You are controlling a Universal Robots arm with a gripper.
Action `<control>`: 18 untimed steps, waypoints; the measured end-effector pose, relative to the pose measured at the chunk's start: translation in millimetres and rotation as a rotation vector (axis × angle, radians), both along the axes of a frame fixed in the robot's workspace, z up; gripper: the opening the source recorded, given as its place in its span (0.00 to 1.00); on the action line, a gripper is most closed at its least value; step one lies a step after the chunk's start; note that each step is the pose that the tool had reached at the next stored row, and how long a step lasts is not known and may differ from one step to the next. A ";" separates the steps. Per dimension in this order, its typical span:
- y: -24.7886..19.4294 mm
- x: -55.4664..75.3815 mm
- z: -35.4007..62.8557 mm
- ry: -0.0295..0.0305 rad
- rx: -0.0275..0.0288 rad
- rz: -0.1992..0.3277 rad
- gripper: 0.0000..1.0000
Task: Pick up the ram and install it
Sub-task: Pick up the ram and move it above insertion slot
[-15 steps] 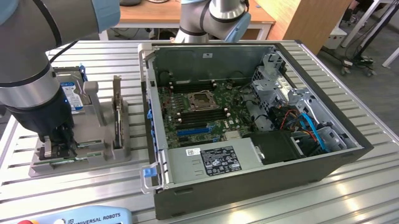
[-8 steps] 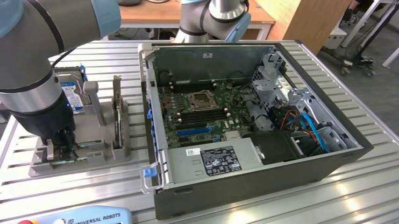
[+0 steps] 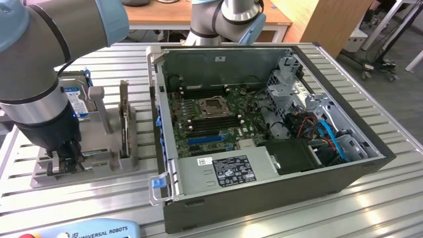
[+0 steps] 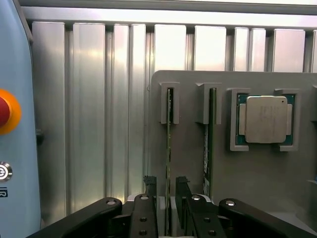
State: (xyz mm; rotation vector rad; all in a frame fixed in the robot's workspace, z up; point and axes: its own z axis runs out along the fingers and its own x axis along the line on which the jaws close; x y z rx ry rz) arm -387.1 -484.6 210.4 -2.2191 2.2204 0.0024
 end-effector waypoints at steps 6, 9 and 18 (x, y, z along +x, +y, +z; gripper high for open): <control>0.0 0.0 -3.0 0.0002 -0.0001 0.000 0.29; 0.1 0.0 -3.7 -0.0002 0.0002 0.000 0.29; 0.0 0.0 -8.6 -0.0001 0.0002 0.000 0.29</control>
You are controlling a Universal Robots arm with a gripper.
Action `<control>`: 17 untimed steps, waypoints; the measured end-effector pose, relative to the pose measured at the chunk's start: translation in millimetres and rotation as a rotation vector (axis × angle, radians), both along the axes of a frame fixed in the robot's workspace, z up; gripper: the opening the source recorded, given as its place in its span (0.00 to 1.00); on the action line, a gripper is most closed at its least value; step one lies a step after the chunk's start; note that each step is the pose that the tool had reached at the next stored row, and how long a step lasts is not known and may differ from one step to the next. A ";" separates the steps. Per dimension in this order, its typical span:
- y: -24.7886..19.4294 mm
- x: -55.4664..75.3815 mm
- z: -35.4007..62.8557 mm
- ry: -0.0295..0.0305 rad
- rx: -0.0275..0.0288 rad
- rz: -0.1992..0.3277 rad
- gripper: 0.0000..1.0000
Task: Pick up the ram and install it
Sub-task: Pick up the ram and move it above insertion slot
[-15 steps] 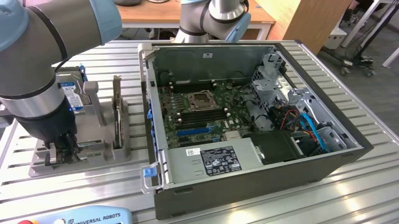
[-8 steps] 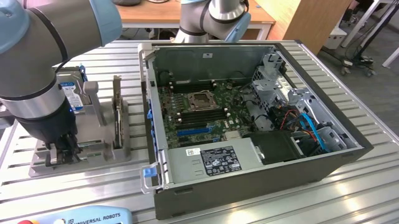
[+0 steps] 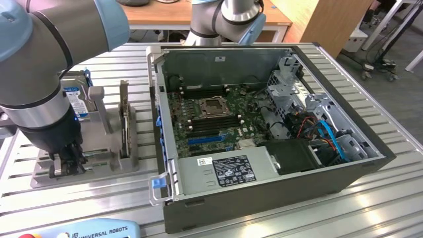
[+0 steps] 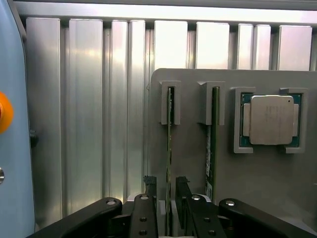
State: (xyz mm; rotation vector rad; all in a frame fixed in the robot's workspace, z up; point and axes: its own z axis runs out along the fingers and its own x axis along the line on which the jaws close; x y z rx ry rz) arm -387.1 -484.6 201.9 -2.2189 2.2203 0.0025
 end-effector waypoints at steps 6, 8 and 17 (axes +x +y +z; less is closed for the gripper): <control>1.0 0.0 -0.9 -0.0001 0.0022 0.000 0.29; 1.6 0.0 -0.9 0.0001 0.0021 0.000 0.29; 2.5 -0.1 -1.9 0.0002 0.0022 0.000 0.29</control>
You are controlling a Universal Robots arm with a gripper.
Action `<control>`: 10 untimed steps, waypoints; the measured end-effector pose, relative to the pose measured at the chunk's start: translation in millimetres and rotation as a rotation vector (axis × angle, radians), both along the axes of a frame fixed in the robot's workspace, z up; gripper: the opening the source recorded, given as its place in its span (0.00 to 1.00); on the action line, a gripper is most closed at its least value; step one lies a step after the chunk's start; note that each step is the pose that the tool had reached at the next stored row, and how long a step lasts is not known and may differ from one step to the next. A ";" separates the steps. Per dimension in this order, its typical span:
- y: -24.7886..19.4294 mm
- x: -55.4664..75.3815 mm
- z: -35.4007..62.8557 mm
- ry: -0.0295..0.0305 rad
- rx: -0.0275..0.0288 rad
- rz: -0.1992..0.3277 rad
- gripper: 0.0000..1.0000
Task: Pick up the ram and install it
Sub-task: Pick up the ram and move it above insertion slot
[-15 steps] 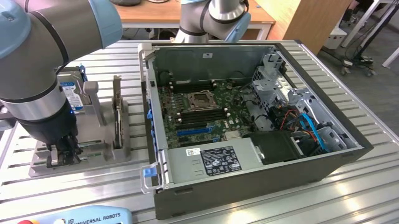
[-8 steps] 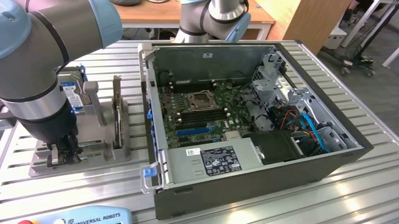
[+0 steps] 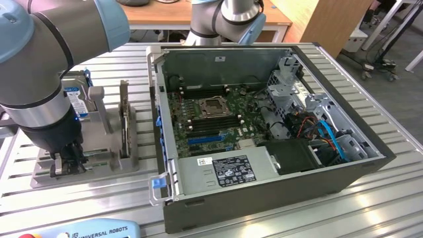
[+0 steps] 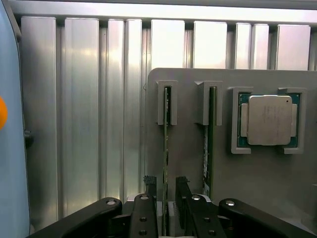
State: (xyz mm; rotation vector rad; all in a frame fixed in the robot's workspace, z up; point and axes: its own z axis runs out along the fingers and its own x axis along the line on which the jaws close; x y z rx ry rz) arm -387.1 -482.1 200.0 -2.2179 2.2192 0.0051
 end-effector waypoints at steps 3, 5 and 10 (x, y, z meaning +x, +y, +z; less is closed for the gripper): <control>0.0 0.0 -0.1 -0.0001 0.0001 0.000 0.29; 0.1 0.0 -0.1 -0.0001 0.0001 0.000 0.29; 0.1 0.0 0.0 -0.0001 0.0001 0.000 0.29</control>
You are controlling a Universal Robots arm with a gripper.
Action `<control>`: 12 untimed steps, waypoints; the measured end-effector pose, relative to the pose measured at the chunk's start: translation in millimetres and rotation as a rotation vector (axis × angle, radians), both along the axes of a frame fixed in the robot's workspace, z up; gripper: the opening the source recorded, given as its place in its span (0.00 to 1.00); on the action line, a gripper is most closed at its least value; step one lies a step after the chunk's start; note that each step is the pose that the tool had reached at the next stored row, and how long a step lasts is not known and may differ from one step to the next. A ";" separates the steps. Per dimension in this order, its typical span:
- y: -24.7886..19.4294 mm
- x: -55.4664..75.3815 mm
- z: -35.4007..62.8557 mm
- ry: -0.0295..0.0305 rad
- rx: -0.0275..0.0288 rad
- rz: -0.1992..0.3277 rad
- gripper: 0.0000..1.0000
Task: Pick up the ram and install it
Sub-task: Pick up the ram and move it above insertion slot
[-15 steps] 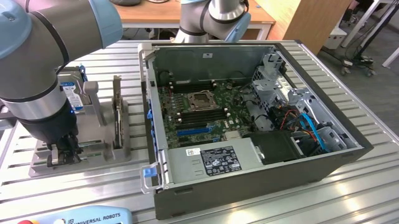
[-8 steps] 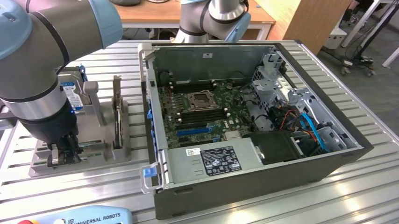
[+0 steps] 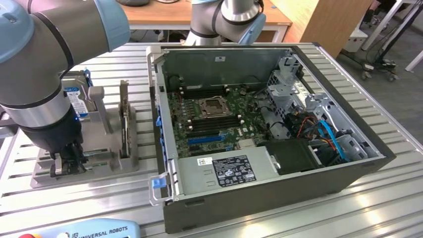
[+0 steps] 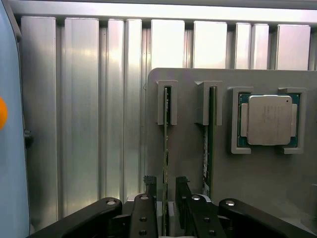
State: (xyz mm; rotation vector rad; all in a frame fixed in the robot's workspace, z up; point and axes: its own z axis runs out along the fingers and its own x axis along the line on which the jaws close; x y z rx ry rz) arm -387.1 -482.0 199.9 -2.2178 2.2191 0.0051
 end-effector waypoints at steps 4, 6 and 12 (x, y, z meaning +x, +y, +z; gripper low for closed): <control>0.0 0.0 0.0 0.0000 -0.0001 0.000 0.21; 0.0 0.0 0.0 0.0000 0.0000 0.000 0.21; 0.1 0.4 -0.7 -0.0001 0.0000 0.000 0.21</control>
